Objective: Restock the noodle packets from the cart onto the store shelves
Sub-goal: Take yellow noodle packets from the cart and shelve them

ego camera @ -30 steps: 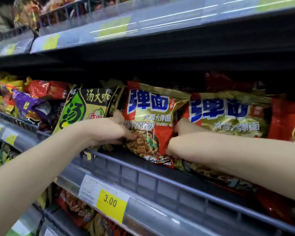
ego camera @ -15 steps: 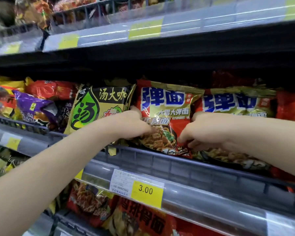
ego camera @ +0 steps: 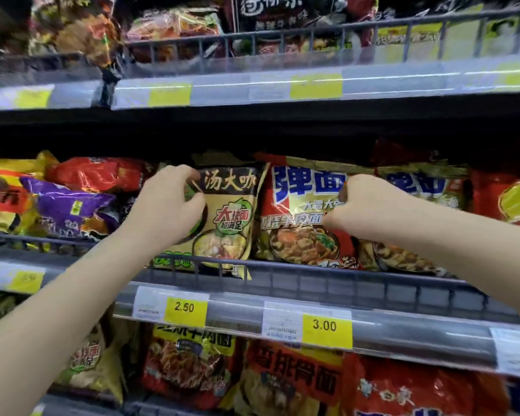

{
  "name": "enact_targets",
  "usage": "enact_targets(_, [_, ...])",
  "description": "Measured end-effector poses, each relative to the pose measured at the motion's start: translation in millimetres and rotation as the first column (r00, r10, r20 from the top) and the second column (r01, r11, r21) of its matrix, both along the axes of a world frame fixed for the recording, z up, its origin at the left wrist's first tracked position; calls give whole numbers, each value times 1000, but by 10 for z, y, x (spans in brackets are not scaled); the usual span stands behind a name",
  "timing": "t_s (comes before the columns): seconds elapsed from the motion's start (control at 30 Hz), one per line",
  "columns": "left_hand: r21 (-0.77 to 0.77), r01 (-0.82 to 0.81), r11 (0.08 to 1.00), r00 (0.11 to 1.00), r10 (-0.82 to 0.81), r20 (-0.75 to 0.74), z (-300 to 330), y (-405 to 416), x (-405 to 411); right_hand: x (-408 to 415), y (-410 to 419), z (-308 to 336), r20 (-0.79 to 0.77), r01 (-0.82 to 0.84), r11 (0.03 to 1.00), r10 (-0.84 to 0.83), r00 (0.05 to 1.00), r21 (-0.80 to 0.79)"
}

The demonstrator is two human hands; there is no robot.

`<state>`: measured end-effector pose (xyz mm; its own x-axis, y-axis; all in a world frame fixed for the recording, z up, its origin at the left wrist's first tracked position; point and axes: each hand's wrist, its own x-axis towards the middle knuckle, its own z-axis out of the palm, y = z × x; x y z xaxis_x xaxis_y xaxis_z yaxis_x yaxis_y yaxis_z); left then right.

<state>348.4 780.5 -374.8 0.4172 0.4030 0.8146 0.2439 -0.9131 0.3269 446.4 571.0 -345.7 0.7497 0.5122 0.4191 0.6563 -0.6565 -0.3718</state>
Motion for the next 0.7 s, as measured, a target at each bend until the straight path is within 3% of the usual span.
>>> enact_targets(0.1, [-85, -11, 996, 991, -1, -136, -32, 190, -29, -125, 175, -62, 4, -61, 998, 61, 998, 4])
enact_targets(0.2, [-121, 12, 993, 991, -27, -127, -30, 283, -56, -211, 400, -151, -60, -142, 990, 142, 988, 12])
enact_targets(0.37, [-213, -107, 971, 957, 43, -287, 19, 372, -178, -241, 825, -258, -203, -222, 972, 233, 951, 78])
enact_targets(0.7, [-407, -36, 913, 873, -170, -457, -24, 583, -204, -250, 1061, -243, -266, -152, 988, 153, 952, 24])
